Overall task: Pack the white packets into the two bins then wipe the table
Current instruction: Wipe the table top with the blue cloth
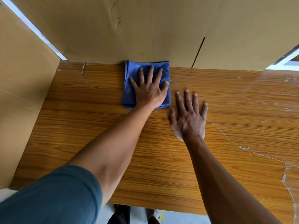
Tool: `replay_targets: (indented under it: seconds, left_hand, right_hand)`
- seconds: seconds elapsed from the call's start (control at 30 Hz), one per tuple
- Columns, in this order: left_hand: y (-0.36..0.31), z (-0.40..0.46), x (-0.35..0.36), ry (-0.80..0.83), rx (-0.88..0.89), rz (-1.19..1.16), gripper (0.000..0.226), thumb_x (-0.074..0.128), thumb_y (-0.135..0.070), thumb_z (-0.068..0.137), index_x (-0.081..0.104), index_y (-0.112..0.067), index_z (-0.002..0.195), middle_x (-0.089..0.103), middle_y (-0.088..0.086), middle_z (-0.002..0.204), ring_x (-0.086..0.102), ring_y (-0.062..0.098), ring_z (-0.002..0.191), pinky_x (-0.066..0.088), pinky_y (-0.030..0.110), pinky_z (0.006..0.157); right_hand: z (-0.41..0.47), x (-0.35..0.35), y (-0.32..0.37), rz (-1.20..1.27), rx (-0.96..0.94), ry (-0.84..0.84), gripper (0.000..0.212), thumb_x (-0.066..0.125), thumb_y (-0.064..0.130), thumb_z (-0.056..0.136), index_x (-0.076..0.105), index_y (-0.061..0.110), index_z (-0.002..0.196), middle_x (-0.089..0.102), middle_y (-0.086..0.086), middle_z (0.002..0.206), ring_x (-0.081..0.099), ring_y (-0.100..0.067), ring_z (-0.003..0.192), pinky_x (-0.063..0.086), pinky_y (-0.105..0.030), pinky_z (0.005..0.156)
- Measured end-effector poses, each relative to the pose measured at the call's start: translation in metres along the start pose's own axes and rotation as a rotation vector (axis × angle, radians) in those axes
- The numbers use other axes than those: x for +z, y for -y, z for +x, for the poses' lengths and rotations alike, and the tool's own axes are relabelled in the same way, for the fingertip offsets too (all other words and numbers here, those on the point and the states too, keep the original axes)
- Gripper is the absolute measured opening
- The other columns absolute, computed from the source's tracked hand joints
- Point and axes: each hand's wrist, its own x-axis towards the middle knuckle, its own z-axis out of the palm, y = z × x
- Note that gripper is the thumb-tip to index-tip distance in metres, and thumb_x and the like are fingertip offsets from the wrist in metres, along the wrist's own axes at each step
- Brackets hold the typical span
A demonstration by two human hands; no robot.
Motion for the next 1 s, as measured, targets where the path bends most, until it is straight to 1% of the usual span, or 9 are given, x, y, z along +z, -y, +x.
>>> replay_targets:
  seconds: [0.1,0.23,0.33,0.5,0.6,0.67,0.83,0.9,1.0]
  left_hand:
    - [0.031,0.003,-0.008,-0.018,0.021,0.001,0.064,0.016,-0.071,0.104,0.014,-0.051,0.165,0.004,-0.015,0.177,-0.002,0.026,0.164,-0.003,0.073,0.123]
    - [0.089,0.013,-0.018,-0.067,-0.216,-0.041,0.061,0.012,-0.069,0.105,0.016,-0.052,0.164,0.006,-0.016,0.176,0.001,0.025,0.163,-0.003,0.072,0.123]
    - [0.075,0.016,-0.015,-0.063,-0.287,-0.042,0.066,0.01,-0.068,0.105,0.013,-0.046,0.166,0.003,-0.012,0.177,-0.005,0.031,0.163,-0.006,0.075,0.12]
    - [0.003,0.004,0.003,-0.011,-0.064,-0.018,0.065,0.012,-0.067,0.105,0.011,-0.045,0.167,0.0,-0.008,0.178,-0.009,0.034,0.163,-0.01,0.078,0.118]
    - [0.017,0.003,-0.002,0.021,0.048,0.009,0.066,0.011,-0.072,0.103,0.009,-0.05,0.165,-0.001,-0.013,0.177,-0.008,0.029,0.163,-0.007,0.075,0.121]
    - [0.048,0.003,-0.009,-0.005,0.031,0.025,0.067,0.011,-0.076,0.101,0.009,-0.054,0.164,0.0,-0.015,0.177,-0.006,0.026,0.163,-0.004,0.073,0.122]
    - [0.11,0.002,-0.021,-0.02,-0.259,-0.004,0.071,0.007,-0.079,0.098,0.004,-0.053,0.164,-0.003,-0.011,0.177,-0.01,0.029,0.163,-0.009,0.077,0.119]
    - [0.095,0.002,-0.019,-0.014,-0.26,-0.01,0.071,0.006,-0.079,0.098,0.003,-0.054,0.164,-0.004,-0.01,0.177,-0.013,0.03,0.163,-0.012,0.08,0.115]
    - [0.049,0.003,-0.011,0.0,-0.125,-0.004,0.069,0.006,-0.079,0.098,0.001,-0.056,0.163,-0.007,-0.009,0.177,-0.014,0.032,0.162,-0.013,0.082,0.114]
  right_hand:
    - [-0.001,-0.001,-0.001,0.01,-0.001,-0.005,0.068,0.006,0.063,0.107,-0.01,0.036,0.167,-0.019,0.005,0.175,-0.016,-0.024,0.162,0.0,-0.062,0.128]
    - [0.0,0.001,-0.001,0.01,-0.006,-0.007,0.069,0.008,0.063,0.107,-0.011,0.036,0.167,-0.019,0.005,0.175,-0.016,-0.024,0.162,-0.001,-0.062,0.128]
    - [0.001,0.002,-0.001,0.008,0.002,-0.005,0.069,0.008,0.063,0.106,-0.011,0.035,0.167,-0.018,0.003,0.175,-0.015,-0.025,0.162,0.0,-0.062,0.128]
    - [0.0,0.002,0.001,-0.001,0.005,-0.014,0.069,0.009,0.062,0.106,-0.007,0.035,0.168,-0.015,0.004,0.176,-0.013,-0.025,0.162,0.001,-0.062,0.128]
    - [-0.001,0.001,0.0,0.007,0.007,-0.012,0.068,0.011,0.062,0.107,-0.006,0.036,0.168,-0.014,0.005,0.176,-0.012,-0.023,0.162,0.002,-0.062,0.128]
    - [-0.001,0.0,-0.001,0.015,0.004,-0.015,0.068,0.012,0.062,0.107,-0.006,0.037,0.168,-0.014,0.006,0.176,-0.013,-0.023,0.162,0.002,-0.061,0.128]
    - [0.0,0.002,-0.001,0.012,0.001,-0.009,0.069,0.011,0.062,0.107,-0.009,0.036,0.167,-0.018,0.005,0.175,-0.015,-0.024,0.162,0.001,-0.062,0.128]
    - [0.0,0.002,0.0,0.008,0.003,-0.006,0.069,0.011,0.062,0.107,-0.009,0.035,0.167,-0.018,0.004,0.175,-0.015,-0.024,0.162,0.001,-0.062,0.128]
    - [0.001,0.001,0.0,-0.004,0.004,-0.004,0.069,0.01,0.062,0.107,-0.01,0.035,0.167,-0.018,0.004,0.175,-0.015,-0.024,0.162,0.002,-0.062,0.128]
